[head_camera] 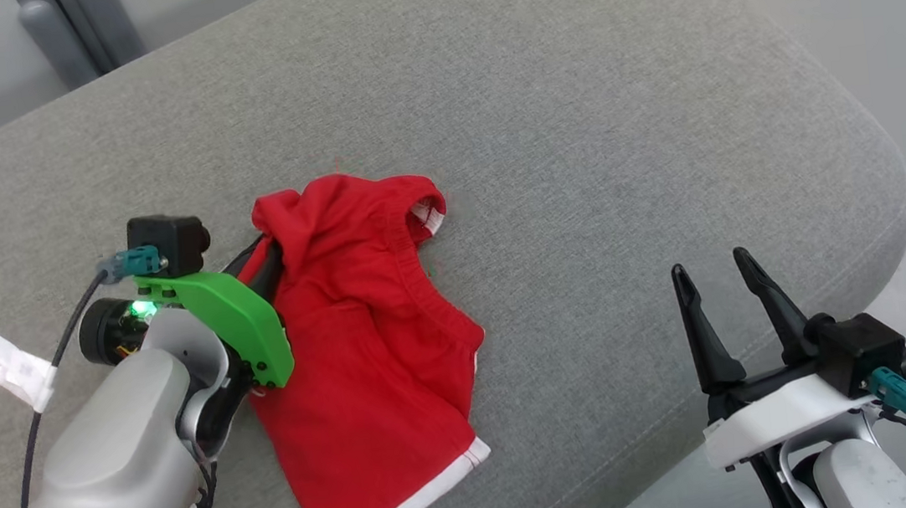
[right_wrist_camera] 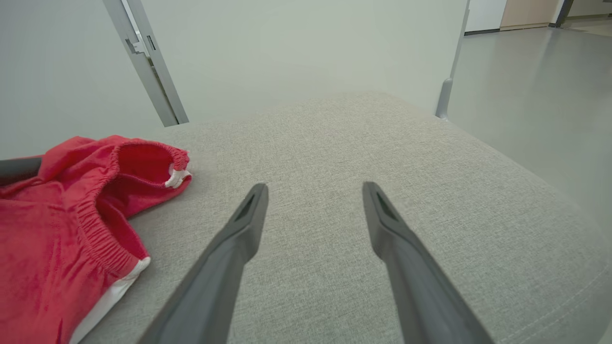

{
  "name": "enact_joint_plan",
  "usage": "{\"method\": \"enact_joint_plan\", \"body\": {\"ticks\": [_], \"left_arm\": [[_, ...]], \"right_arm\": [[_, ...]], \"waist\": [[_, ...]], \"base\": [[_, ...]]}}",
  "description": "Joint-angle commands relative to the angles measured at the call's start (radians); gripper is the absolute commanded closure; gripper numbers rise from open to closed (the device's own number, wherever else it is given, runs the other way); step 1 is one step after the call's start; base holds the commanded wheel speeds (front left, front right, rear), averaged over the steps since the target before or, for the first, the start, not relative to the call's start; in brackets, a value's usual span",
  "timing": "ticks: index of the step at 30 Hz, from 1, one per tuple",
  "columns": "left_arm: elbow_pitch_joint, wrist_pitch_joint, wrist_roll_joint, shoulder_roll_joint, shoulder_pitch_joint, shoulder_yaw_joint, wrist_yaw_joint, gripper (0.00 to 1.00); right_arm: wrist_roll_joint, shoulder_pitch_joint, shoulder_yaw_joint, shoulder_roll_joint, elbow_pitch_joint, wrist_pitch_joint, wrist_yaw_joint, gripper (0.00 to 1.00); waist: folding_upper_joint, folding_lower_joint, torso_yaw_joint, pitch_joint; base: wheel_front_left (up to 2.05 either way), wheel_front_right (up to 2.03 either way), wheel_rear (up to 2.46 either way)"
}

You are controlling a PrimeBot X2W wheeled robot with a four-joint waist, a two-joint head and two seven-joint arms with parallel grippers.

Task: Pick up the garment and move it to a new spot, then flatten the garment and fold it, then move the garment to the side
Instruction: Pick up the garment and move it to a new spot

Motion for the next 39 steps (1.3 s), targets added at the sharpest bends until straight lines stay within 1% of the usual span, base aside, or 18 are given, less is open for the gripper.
{"method": "enact_joint_plan", "body": {"ticks": [1, 3, 5, 8, 10, 11, 12, 14, 18, 22, 27, 30, 33, 39], "left_arm": [[0.033, -0.026, 0.016, -0.01, -0.011, -0.008, -0.006, 0.0], [0.094, -0.06, 0.032, -0.031, -0.008, -0.017, -0.005, 0.0], [0.141, -0.117, 0.069, -0.046, -0.017, -0.031, 0.008, 0.0], [0.175, -0.213, 0.1, -0.075, -0.014, -0.017, 0.043, 0.0], [0.156, -0.235, 0.136, -0.088, 0.003, 0.005, 0.075, 0.0], [0.125, -0.24, 0.155, -0.089, 0.016, 0.026, 0.091, 0.0], [0.065, -0.24, 0.186, -0.09, 0.034, 0.068, 0.111, 0.0], [-0.052, -0.239, 0.261, -0.085, 0.115, 0.136, 0.15, 0.0], [-0.281, -0.238, 0.388, -0.101, 0.295, 0.27, 0.197, 0.0], [-0.429, -0.238, 0.499, -0.133, 0.486, 0.348, 0.195, 0.0], [-0.532, -0.238, 0.609, -0.178, 0.663, 0.448, 0.181, 0.0], [-0.559, -0.239, 0.65, -0.206, 0.739, 0.515, 0.168, 0.0], [-0.565, -0.239, 0.697, -0.234, 0.818, 0.579, 0.145, 0.0], [-0.576, -0.239, 0.765, -0.279, 0.921, 0.697, 0.097, 0.0]], "right_arm": [[-0.005, -0.005, 0.002, 0.0, 0.004, -0.003, -0.001, 0.0], [-0.012, -0.008, -0.003, 0.0, 0.007, -0.003, -0.001, 0.0], [-0.018, -0.011, -0.006, 0.0, 0.008, -0.003, -0.001, 0.0], [-0.035, -0.005, -0.017, 0.0, 0.008, -0.003, -0.001, 0.0], [-0.053, 0.014, -0.034, -0.001, 0.004, -0.003, -0.001, 0.0], [-0.062, 0.021, -0.04, 0.0, 0.001, -0.003, -0.001, 0.0], [-0.076, 0.029, -0.05, 0.0, -0.004, -0.003, -0.001, 0.0], [-0.098, 0.043, -0.068, 0.0, -0.016, -0.003, -0.001, 0.0], [-0.145, 0.071, -0.098, -0.001, -0.04, -0.003, -0.001, 0.0], [-0.188, 0.104, -0.121, 0.0, -0.06, -0.003, -0.001, 0.0], [-0.208, 0.131, -0.132, -0.001, -0.064, -0.003, -0.001, 0.0], [-0.213, 0.14, -0.137, -0.001, -0.059, -0.003, -0.001, 0.0], [-0.216, 0.158, -0.143, -0.001, -0.053, -0.003, -0.001, 0.0], [-0.215, 0.194, -0.152, -0.001, -0.032, -0.003, -0.001, 0.0]], "waist": [[-0.0001, 0.0, 0.023, -0.016], [-0.0001, 0.0, 0.04, -0.026], [-0.0001, 0.0, 0.057, -0.036], [-0.0001, 0.0, 0.088, -0.061], [-0.0001, 0.0, 0.117, -0.087], [-0.0001, 0.0, 0.13, -0.096], [-0.0001, 0.0, 0.148, -0.109], [-0.0001, 0.0, 0.18, -0.13], [-0.0001, 0.0, 0.241, -0.172], [-0.0001, 0.0, 0.305, -0.213], [-0.0001, 0.0, 0.369, -0.238], [-0.0001, 0.0, 0.394, -0.248], [-0.0001, 0.0, 0.417, -0.261], [-0.0001, 0.0, 0.447, -0.28]], "base": [[0.0, 0.0, 0.0], [0.0, 0.0, 0.0], [0.0, 0.0, 0.0], [0.0, 0.0, 0.0], [0.0, 0.0, 0.0], [0.0, 0.0, 0.0], [0.0, 0.0, 0.0], [0.0, 0.0, 0.0], [0.0, 0.0, 0.0], [0.0, 0.0, 0.0], [0.0, 0.0, 0.0], [0.0, 0.0, 0.0], [0.0, 0.0, 0.0], [0.0, 0.0, 0.0]]}}
